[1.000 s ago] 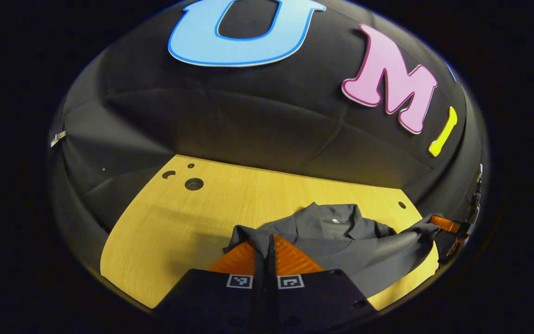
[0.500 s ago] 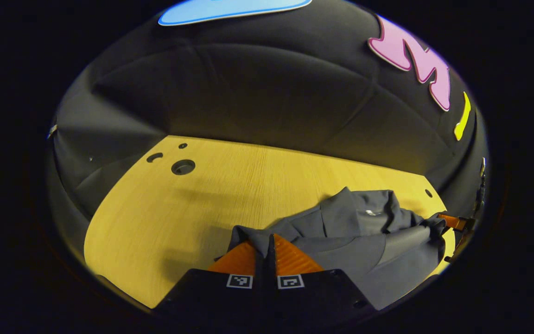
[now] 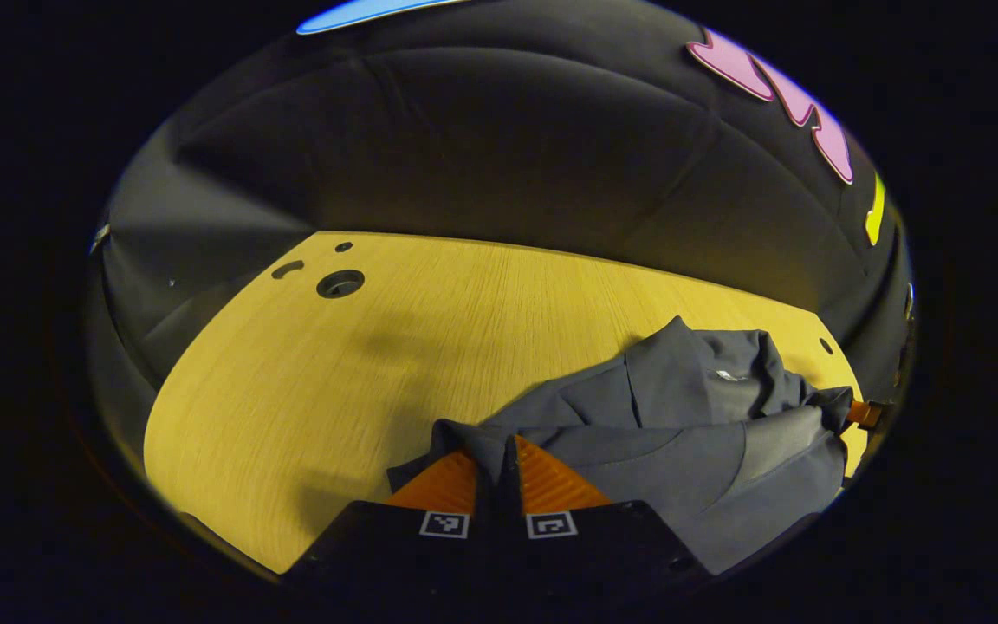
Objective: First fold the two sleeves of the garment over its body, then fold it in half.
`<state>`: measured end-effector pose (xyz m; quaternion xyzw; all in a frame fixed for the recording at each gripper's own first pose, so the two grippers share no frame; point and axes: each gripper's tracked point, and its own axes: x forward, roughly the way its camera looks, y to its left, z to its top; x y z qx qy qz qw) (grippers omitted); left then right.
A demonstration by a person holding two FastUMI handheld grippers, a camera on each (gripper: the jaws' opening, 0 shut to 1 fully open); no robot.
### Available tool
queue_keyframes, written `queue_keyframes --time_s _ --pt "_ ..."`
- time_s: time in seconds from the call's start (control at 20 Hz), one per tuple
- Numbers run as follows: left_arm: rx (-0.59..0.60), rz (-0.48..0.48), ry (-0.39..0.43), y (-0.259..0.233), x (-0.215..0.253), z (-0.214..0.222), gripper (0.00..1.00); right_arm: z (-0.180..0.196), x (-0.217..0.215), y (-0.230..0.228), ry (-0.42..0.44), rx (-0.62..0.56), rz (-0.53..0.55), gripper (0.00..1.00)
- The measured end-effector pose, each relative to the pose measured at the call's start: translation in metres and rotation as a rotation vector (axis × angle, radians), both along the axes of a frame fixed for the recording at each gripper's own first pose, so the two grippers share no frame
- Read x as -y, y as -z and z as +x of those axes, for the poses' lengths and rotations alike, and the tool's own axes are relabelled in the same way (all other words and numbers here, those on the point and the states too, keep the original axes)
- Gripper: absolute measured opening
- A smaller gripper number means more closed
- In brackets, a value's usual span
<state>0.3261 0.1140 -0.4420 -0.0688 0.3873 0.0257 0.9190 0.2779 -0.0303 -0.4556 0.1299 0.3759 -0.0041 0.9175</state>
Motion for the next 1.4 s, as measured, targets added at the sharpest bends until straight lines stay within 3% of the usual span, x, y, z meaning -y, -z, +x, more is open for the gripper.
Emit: queue_keyframes --time_s 0.05,0.1,0.15,0.2,0.25,0.4,0.65,0.9,1.4 --pt "0.001 -0.001 0.0 -0.002 0.001 -0.001 0.11 -0.003 0.002 -0.002 -0.004 -0.001 -0.016 0.23" --pt "0.005 -0.009 -0.003 -0.005 0.003 -0.002 0.12 -0.004 0.0 -0.005 -0.015 0.0 -0.02 0.43" --pt "0.011 -0.023 -0.006 -0.009 0.005 -0.003 0.15 -0.008 0.0 -0.007 -0.022 -0.003 -0.031 0.46" --pt "0.017 -0.034 -0.01 -0.014 0.008 -0.005 0.21 -0.011 0.0 -0.012 -0.029 -0.006 -0.036 0.48" --pt "0.021 -0.034 -0.015 -0.018 0.009 -0.006 0.3 -0.013 0.0 -0.016 -0.032 -0.009 -0.037 0.65" --pt "0.027 -0.024 -0.008 -0.03 0.01 -0.014 0.58 -0.019 -0.001 -0.032 -0.03 0.008 -0.033 0.68" --pt "0.052 -0.024 0.007 -0.061 0.016 -0.029 0.77 -0.03 -0.006 -0.062 -0.017 0.038 -0.012 0.8" --pt "0.094 -0.029 0.032 -0.1 0.022 -0.054 0.83 -0.049 -0.014 -0.105 -0.017 0.094 0.005 0.86" --pt "0.158 -0.049 0.116 -0.158 0.048 -0.137 0.83 -0.107 -0.02 -0.194 -0.008 0.208 0.003 0.88"
